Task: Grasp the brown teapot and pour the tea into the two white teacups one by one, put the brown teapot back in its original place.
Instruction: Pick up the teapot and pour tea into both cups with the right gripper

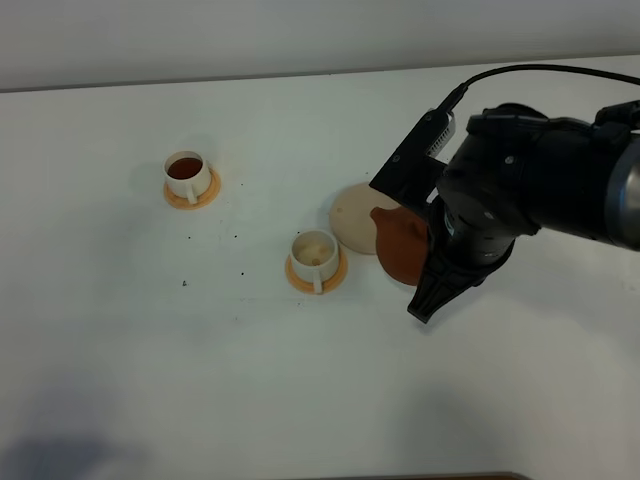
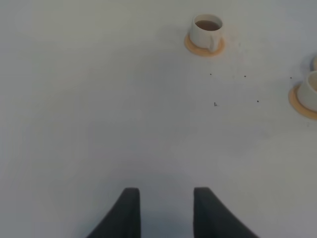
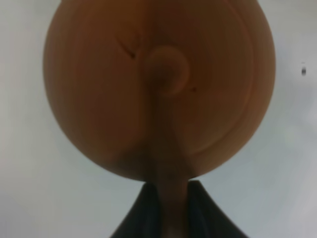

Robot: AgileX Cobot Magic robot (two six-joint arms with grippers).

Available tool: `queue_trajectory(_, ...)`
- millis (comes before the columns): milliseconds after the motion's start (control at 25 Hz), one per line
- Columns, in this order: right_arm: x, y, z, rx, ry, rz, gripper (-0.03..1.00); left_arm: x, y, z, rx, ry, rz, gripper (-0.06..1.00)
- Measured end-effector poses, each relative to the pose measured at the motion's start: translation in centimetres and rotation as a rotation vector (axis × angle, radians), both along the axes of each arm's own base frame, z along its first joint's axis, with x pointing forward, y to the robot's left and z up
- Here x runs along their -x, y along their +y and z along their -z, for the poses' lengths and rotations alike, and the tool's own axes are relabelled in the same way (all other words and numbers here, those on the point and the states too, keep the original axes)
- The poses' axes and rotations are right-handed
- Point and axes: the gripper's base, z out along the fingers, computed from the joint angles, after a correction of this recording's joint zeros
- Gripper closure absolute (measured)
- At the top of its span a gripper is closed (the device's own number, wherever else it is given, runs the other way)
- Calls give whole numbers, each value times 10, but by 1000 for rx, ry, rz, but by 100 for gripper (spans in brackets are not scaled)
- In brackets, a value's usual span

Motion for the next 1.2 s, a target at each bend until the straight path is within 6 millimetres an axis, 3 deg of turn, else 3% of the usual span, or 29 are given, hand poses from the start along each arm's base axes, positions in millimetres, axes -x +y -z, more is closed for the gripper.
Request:
queue_trajectory(280,-3,-2,12,34,-48,-45,88,0,0,0,0,0,0,68)
queue_trajectory(640,-8,14,31,135,-167,-240,88,0,0,0,0,0,0,68)
queue_trajectory(1200,-11,27,36,291,-331,-475,88,0,0,0,0,0,0,68)
